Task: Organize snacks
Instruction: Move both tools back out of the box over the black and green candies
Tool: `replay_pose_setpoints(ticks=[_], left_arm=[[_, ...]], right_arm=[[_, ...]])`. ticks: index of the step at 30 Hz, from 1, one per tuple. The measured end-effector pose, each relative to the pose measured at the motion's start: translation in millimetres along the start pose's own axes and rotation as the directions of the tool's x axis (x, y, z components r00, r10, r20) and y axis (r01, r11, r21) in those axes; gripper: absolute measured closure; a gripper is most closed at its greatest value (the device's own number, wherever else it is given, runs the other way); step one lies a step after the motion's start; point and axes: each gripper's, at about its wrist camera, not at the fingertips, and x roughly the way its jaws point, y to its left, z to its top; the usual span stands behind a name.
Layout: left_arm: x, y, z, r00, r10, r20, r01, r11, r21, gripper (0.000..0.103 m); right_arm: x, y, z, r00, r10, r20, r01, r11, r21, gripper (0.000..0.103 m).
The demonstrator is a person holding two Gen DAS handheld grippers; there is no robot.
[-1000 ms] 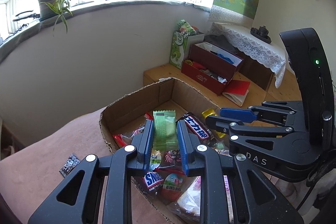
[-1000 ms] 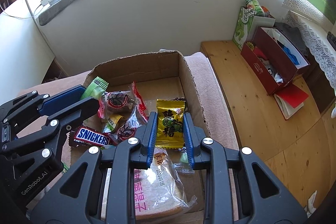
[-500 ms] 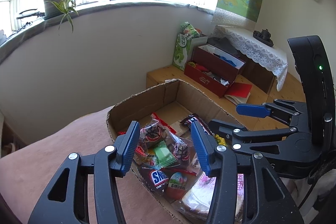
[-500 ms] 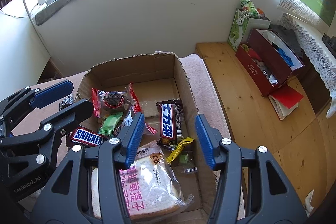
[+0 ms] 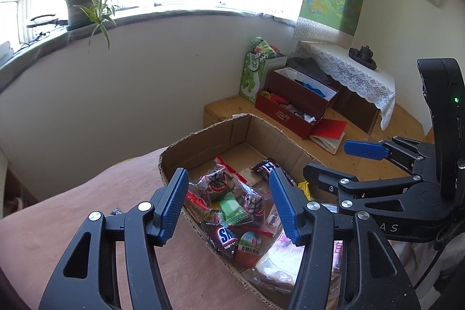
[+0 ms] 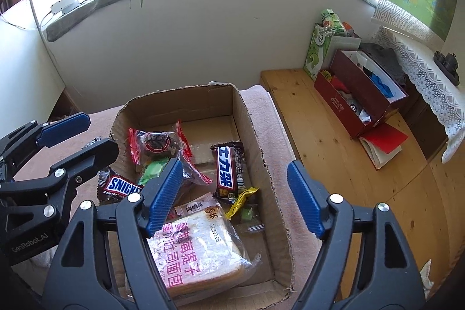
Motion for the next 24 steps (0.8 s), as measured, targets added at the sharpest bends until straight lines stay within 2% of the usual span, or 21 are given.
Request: replay_pose_setpoints(ticks=[9, 19, 24], left_arm=[[-19, 18, -6, 0.999, 0.027, 0.021, -0.027, 0.999, -0.020, 0.046], [-42, 72, -19, 0.996, 0.085, 0.029, -0.082, 0.992, -0.100, 0.046], [-52, 97, -28, 0.994, 0.103, 0.029, -0.098, 0.985, -0.143, 0.046]], right_arm=[[-24, 28, -11, 0.999, 0.027, 0.043, -0.025, 0.999, -0.027, 0.026], [-58, 89, -37, 0.988, 0.113, 0.102, -0.100, 0.987, -0.123, 0.026], [-68, 123, -53, 0.982, 0.163, 0.099, -0.144, 0.973, -0.179, 0.026]])
